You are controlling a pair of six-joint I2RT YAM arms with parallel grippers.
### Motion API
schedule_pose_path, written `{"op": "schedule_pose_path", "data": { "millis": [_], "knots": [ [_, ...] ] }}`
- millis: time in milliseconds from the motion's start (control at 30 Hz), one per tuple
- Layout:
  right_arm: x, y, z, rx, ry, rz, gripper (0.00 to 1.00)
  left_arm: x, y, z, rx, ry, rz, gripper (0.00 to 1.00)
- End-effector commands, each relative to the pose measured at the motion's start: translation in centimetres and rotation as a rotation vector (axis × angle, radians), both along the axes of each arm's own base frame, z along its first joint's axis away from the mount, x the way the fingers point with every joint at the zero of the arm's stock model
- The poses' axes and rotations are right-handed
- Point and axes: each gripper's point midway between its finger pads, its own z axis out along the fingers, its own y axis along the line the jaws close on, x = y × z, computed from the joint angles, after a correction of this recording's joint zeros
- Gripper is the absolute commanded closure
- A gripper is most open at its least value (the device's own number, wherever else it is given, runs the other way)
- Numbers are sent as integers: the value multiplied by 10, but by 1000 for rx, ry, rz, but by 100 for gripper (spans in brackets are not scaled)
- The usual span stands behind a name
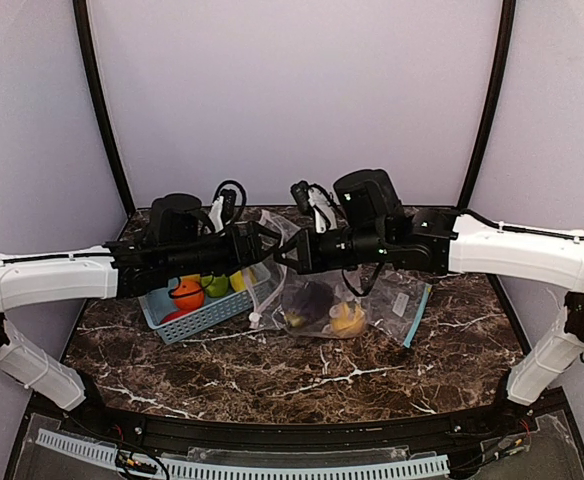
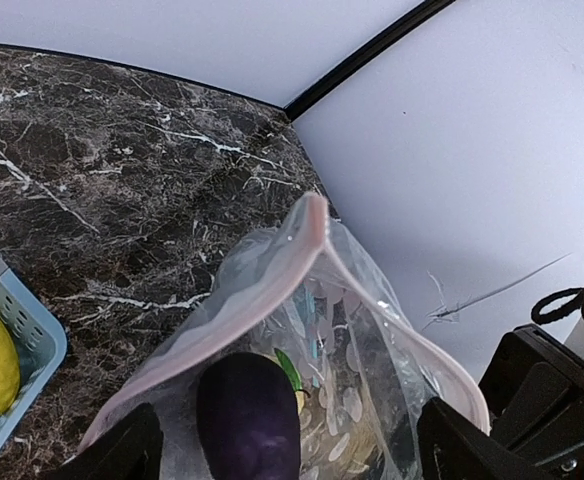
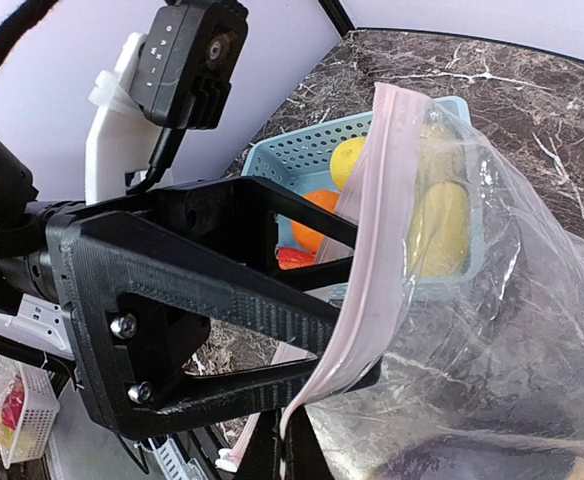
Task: Place the food in the zip-top bag and seal the zipper
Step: Place the fake vegetable in the zipper food storage bag, then pick up the fake fruit from the bin.
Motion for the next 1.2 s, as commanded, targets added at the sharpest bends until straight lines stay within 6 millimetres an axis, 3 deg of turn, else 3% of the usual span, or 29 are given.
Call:
{"op": "schedule_pose_path", "data": {
  "millis": [0, 200, 500, 667, 900, 1100, 1167],
  "knots": [
    [6, -3, 12, 40, -20, -20, 100, -20, 2, 22, 39, -68, -93, 11],
    [9, -8, 12, 34, -26, -39, 100, -39, 17, 43, 46, -120, -133, 11],
    [13, -15, 14, 6, -51, -52, 100, -51, 64, 28, 146, -82, -74, 8],
    [8, -19, 18, -4, -82, -22, 100, -49, 104, -8, 395, -22, -65, 6],
    [7, -30, 15, -47, -110, -28, 100, -18, 168, -51, 519, 87, 65, 5],
    [7, -25, 13, -45, -98, -20, 100, 13, 192, -91, 616, 166, 131, 5],
    [8, -23, 13, -44, -99, -18, 100, 25, 196, -96, 619, 164, 158, 5]
  ]
}}
